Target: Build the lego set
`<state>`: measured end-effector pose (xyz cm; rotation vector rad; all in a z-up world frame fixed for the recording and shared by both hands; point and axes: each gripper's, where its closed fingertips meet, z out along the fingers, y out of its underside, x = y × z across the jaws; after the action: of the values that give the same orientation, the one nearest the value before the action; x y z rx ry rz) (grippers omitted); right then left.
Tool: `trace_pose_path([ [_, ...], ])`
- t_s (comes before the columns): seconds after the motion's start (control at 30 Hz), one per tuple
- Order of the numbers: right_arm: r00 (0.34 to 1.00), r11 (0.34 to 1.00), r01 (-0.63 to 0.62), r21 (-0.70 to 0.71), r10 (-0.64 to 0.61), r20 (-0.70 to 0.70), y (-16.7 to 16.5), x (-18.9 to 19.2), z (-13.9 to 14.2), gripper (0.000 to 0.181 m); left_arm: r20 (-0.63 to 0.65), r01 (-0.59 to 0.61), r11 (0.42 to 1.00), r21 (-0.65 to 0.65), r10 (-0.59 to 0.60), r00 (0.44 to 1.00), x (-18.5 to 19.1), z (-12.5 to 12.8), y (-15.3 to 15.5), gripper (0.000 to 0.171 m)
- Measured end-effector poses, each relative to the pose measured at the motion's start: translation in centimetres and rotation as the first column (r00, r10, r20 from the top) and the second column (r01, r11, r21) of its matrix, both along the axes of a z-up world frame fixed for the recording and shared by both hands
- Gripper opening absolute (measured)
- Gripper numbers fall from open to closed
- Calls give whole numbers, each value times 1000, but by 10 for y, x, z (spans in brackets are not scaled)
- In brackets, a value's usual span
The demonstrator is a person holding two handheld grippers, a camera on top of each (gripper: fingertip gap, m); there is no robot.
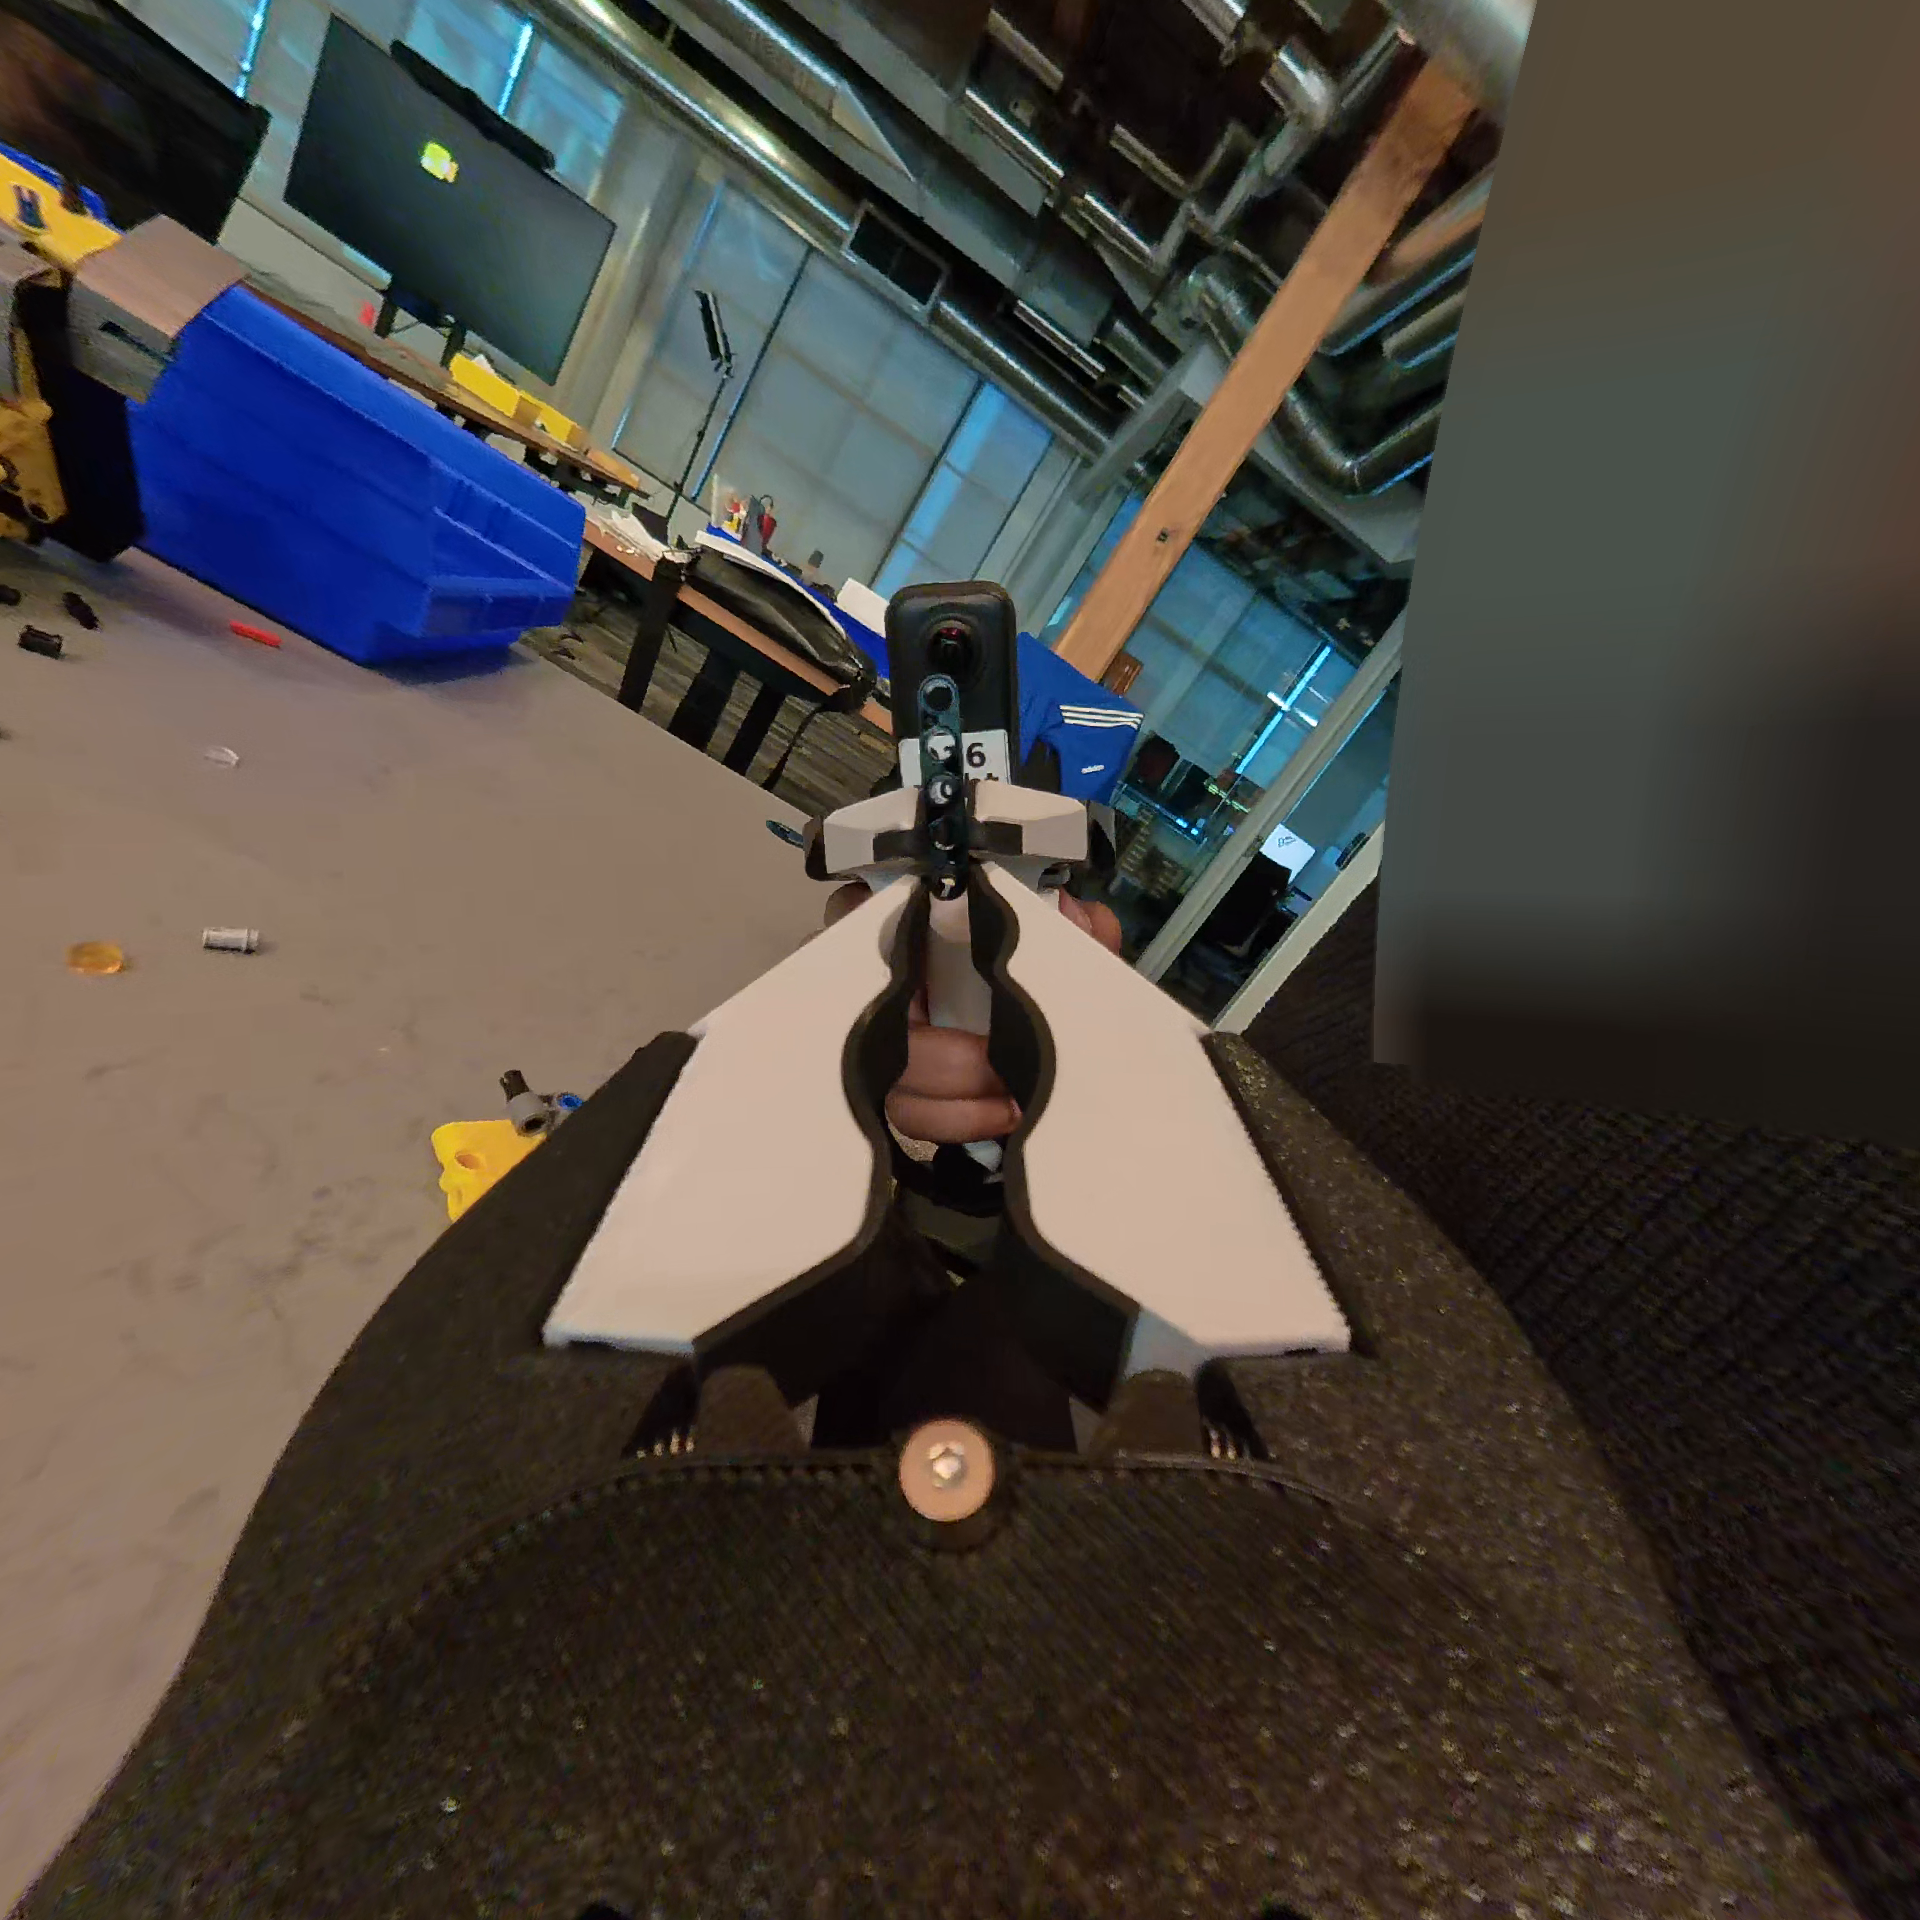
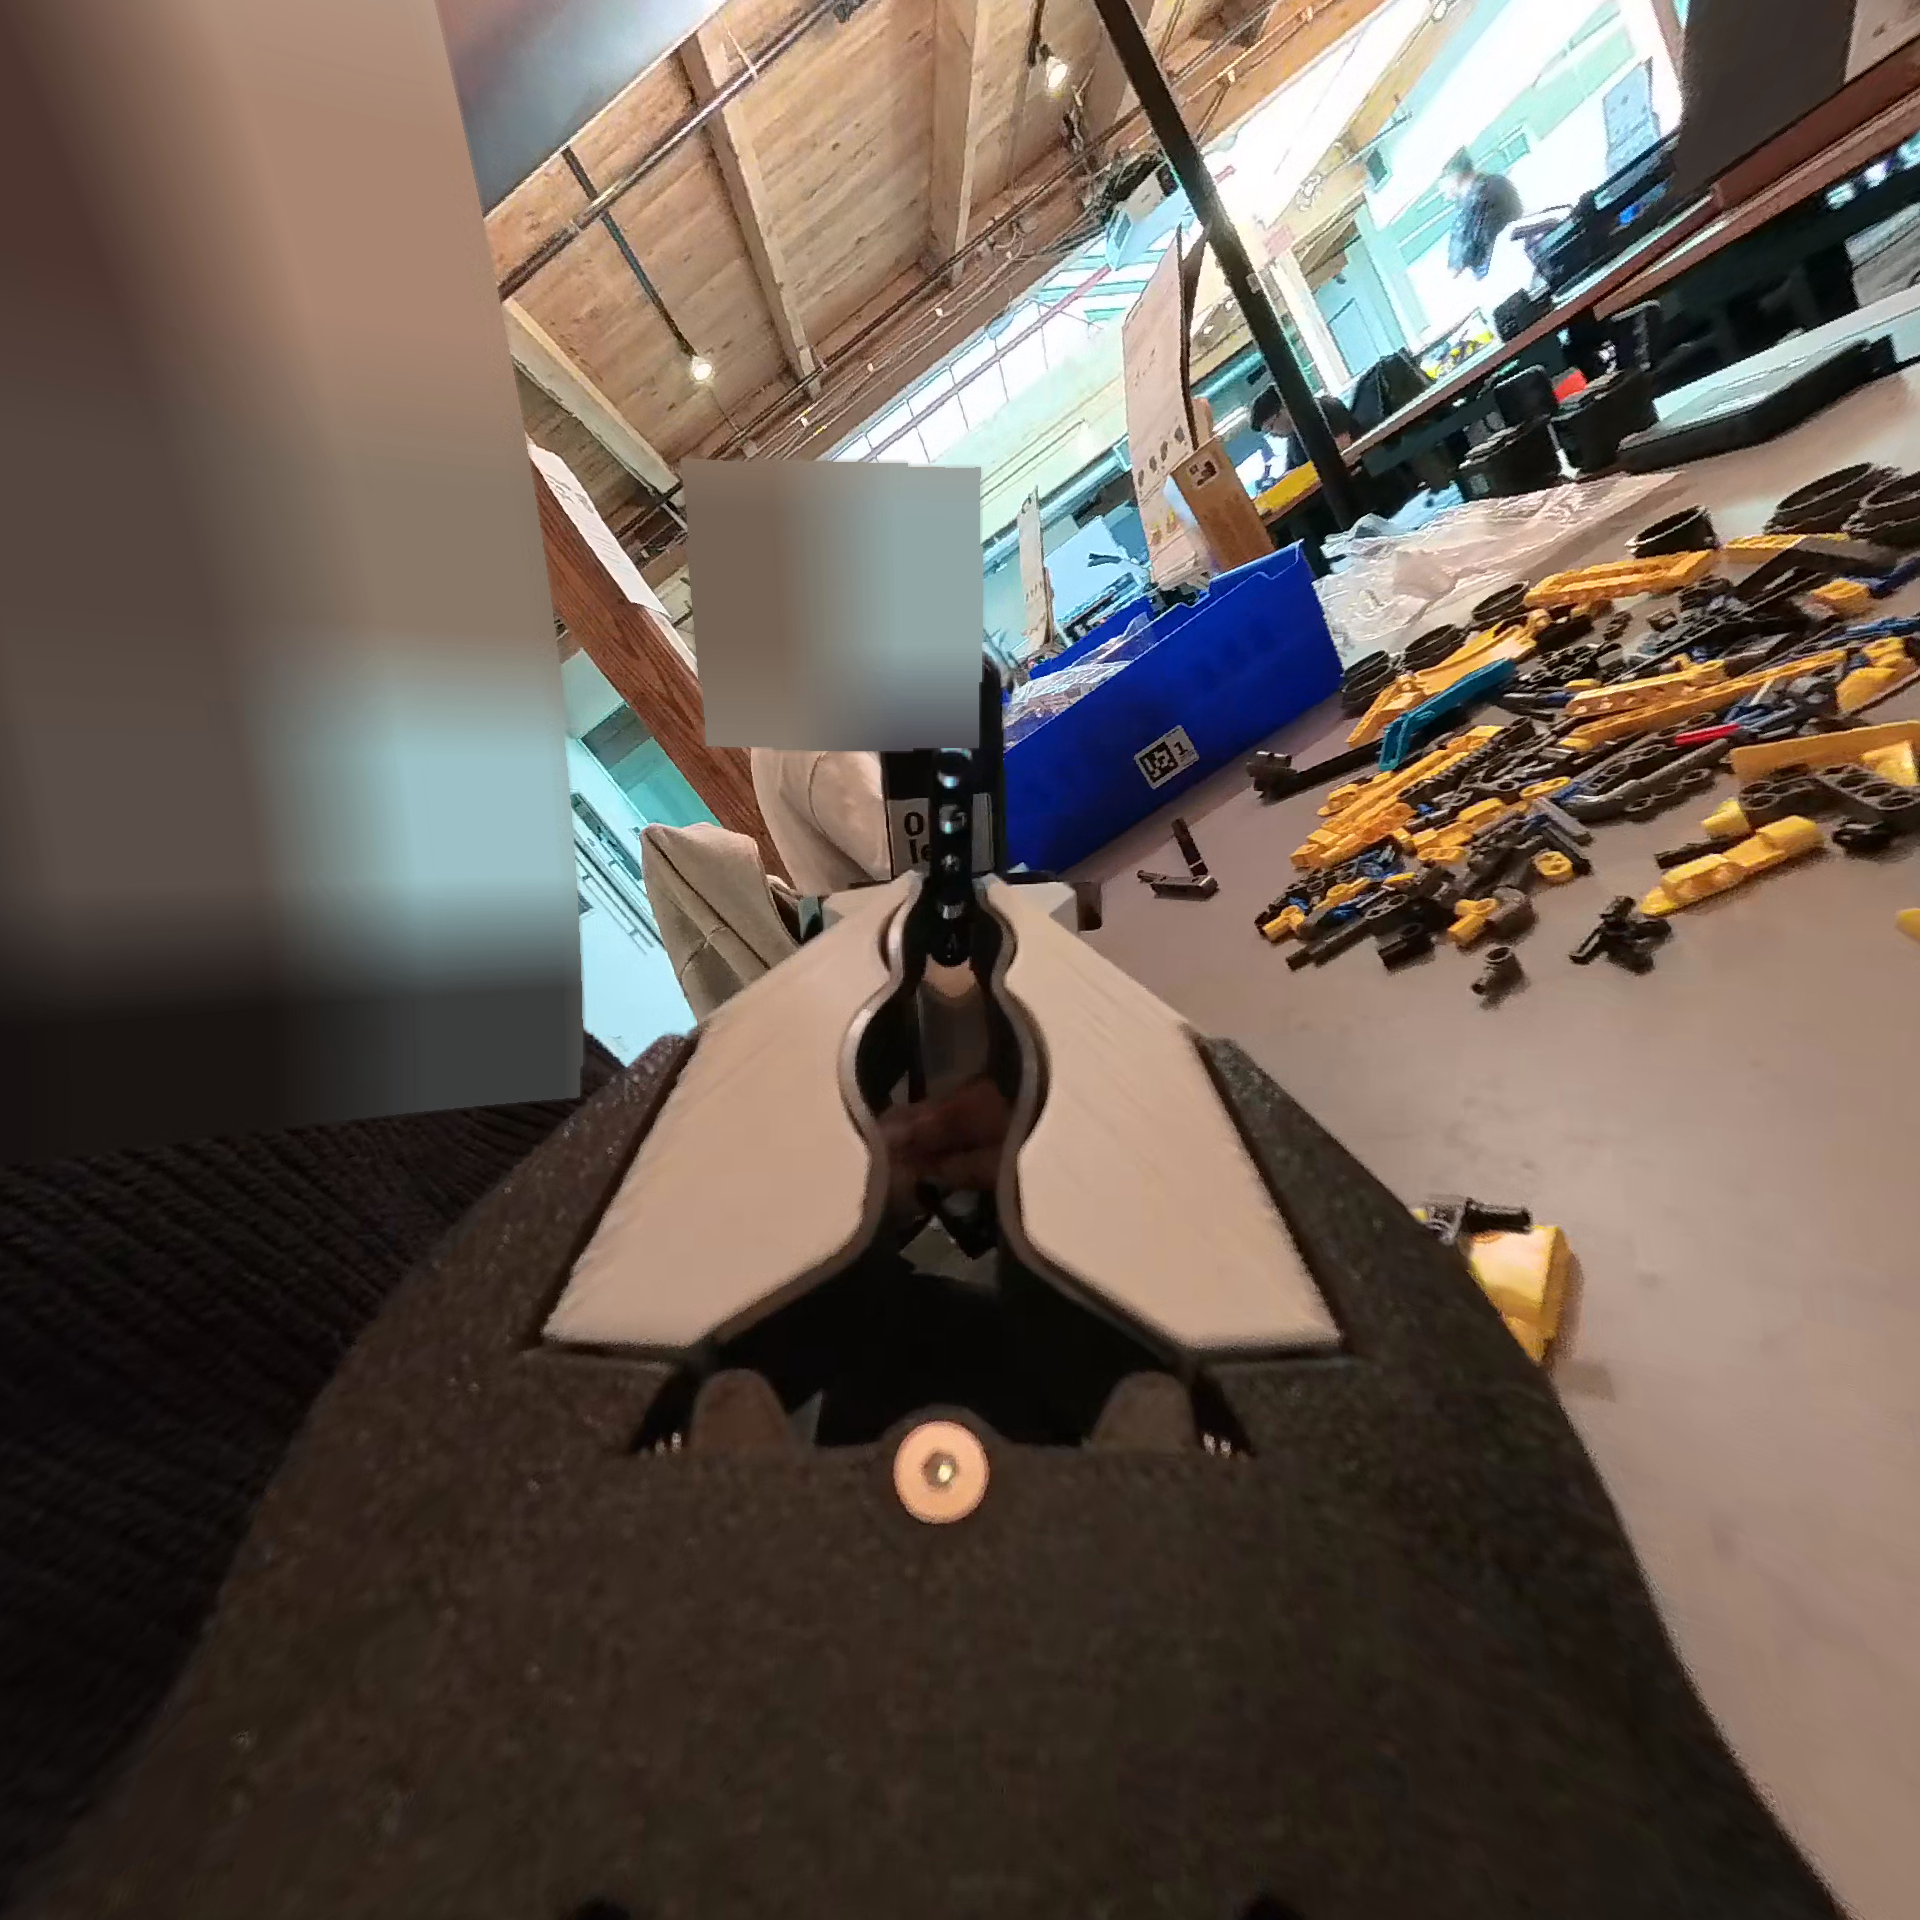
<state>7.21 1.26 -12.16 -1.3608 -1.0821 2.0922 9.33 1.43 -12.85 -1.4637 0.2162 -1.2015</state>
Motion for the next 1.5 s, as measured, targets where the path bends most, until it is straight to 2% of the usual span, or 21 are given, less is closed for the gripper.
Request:
trace_pose_path([
  [0.07, 1000, 1000, -6, 14, 6, -11, 0, 0, 1, 12, -14, 0, 1000, 5, 0, 1000, -1, -1, -1, 5],
  [0.17, 998, 996, 61, 60, -59, -29, 11, 3, 5, 55, -14, -1, 1000, 5, 1, 1000, -3, -2, -2, 4],
  [0.3, 983, 935, 148, 322, -175, 57, 17, 3, -13, 94, -9, -39, 999, -6, 38, 999, -15, -5, 0, 4],
  [0.33, 978, 904, 157, 397, -198, 64, 16, 4, -18, 95, -10, -45, 999, -10, 45, 999, -18, -6, 1, 5],
  [0.37, 974, 876, 160, 455, -214, 69, 13, 4, -22, 86, -9, -50, 999, -14, 50, 999, -20, -7, 1, 5],
  [0.4, 971, 852, 168, 496, -229, 65, 11, 5, -24, 69, -7, -53, 998, -17, 53, 999, -22, -7, 1, 4],
  [0.43, 967, 831, 187, 524, -249, 49, 11, 6, -24, 38, -7, -54, 998, -18, 54, 999, -24, -7, 1, 4],
  [0.5, 962, 795, 238, 558, -270, -26, 11, 10, -15, 0, -15, -51, 998, -23, 51, 999, -25, -9, 0, 4],
  [0.57, 951, 762, 294, 577, -292, -98, 13, 13, -5, 0, -46, -47, 998, -34, 45, 998, -26, -11, -1, 5],
  [0.63, 950, 757, 297, 582, -298, -97, 13, 11, -2, 0, -81, -41, 999, -32, 38, 996, -24, -13, -3, 5],
  [0.67, 957, 776, 272, 569, -283, -71, 11, 9, -4, 1, -98, -31, 999, -30, 28, 995, -23, -13, -5, 5],
  [0.73, 975, 841, 198, 504, -222, -12, 5, 6, -10, 17, -123, 1, 1000, -23, -4, 992, -18, -13, -8, 5],
  [0.87, 998, 939, 37, 342, -50, 30, -9, 7, -14, 19, -169, 75, 996, -47, -82, 982, -6, -21, -14, 4],
  [1.0, 993, 963, -120, 241, 114, 39, -14, 15, -15, 17, -178, 145, 987, -63, -154, 972, 5, -25, -20, 4],
  [1.1, 981, 946, -189, 264, 168, 101, -18, 16, -24, 18, -205, 175, 982, -66, -185, 961, 11, -27, -23, 4],
  [1.13, 976, 934, -205, 292, 175, 127, -19, 17, -28, 17, -218, 182, 981, -69, -193, 957, 13, -28, -23, 4],
  [1.17, 974, 924, -216, 314, 183, 134, -21, 18, -29, 7, -230, 186, 980, -75, -198, 953, 15, -30, -24, 4],
  [1.27, 972, 912, -228, 342, 191, 140, -21, 20, -30, 6, -238, 188, 979, -85, -203, 950, 17, -32, -23, 4],
  [1.43, 977, 910, -182, 373, 123, 176, -14, 19, -34, 5, -279, 137, 986, -97, -159, 947, 14, -36, -17, 5],
  [1.47, 978, 909, -161, 384, 94, 189, -10, 19, -36, 5, -307, 102, 990, -102, -129, 943, 12, -38, -13, 11],
  [1.5, 976, 907, -136, 399, 53, 212, -5, 19, -41, 5, -342, 57, 992, -108, -91, 935, 7, -41, -9, 30],
])
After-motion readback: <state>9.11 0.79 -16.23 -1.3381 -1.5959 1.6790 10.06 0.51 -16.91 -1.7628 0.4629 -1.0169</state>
